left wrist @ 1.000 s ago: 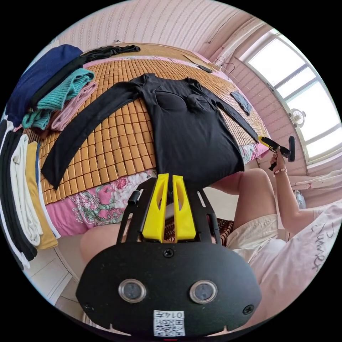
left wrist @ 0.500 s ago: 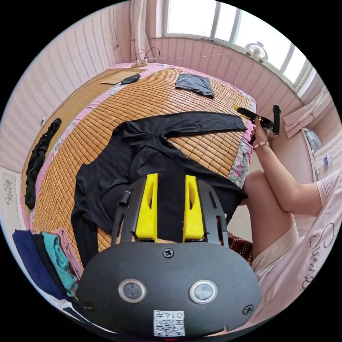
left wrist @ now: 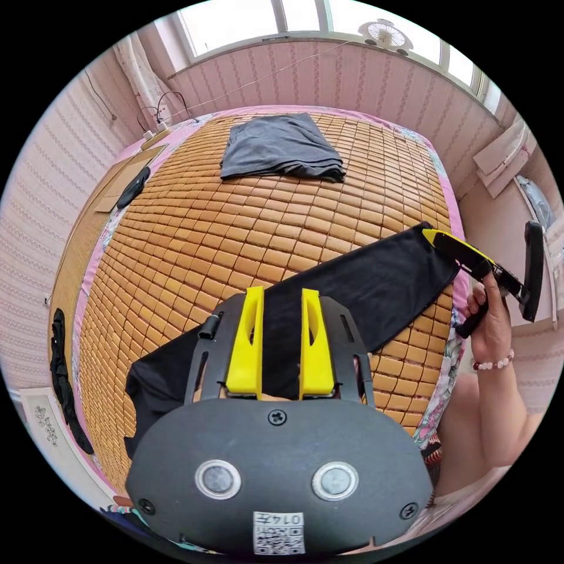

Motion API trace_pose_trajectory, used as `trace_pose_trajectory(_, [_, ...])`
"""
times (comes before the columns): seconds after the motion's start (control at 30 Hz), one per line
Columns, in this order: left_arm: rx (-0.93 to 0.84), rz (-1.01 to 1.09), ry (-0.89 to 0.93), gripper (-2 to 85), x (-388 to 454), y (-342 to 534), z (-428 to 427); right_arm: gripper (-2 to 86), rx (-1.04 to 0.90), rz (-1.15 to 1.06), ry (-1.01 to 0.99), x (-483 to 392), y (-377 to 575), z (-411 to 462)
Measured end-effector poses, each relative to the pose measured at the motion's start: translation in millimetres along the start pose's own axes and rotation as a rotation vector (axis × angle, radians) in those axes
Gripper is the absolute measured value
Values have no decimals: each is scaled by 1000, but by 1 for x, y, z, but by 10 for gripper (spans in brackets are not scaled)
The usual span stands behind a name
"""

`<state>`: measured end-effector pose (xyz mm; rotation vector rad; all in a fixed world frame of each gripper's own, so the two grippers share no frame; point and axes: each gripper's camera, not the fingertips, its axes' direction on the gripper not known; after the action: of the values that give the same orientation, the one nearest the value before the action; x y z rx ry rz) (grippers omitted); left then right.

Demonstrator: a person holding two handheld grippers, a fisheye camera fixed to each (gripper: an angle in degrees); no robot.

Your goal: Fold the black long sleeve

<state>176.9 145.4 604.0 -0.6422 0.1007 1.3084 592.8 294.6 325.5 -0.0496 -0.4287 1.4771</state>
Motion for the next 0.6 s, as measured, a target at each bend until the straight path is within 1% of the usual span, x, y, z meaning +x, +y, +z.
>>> trace_pose_trajectory(0.07, [-55,0,3,105,2,-7,14,44,-35,-17,-44,5,-4,3])
trace_pose_trajectory(0.13, [-24,11,43,86,0,-8,14,30,-45,-11,-79,12,-7,3])
trace_pose_trajectory(0.23, [-14,-69,131,59,-12,-7,14,17,-63,-9,-128,19,-12,2])
trace_pose_trajectory(0.3, [-1,-128,179,5,-20,-6,14,13,-65,-26,-205,20,-15,-1])
trace_pose_trajectory(0.37, [0,-173,188,-4,-25,-5,10,9,-43,-87,-301,15,-20,-9])
trace_pose_trajectory(0.43, [42,-199,200,-7,-32,-2,-2,7,-54,-177,-368,6,-25,-13])
trace_pose_trajectory(0.5, [131,-237,198,-9,-48,9,-30,6,-65,-261,-515,-2,-28,-17])
trace_pose_trajectory(0.57, [193,-263,191,-9,-63,24,-56,6,-55,-346,-842,-10,-27,-23])
trace_pose_trajectory(0.6, [237,-287,183,-9,-74,37,-75,6,-40,-367,-921,-12,-26,-26])
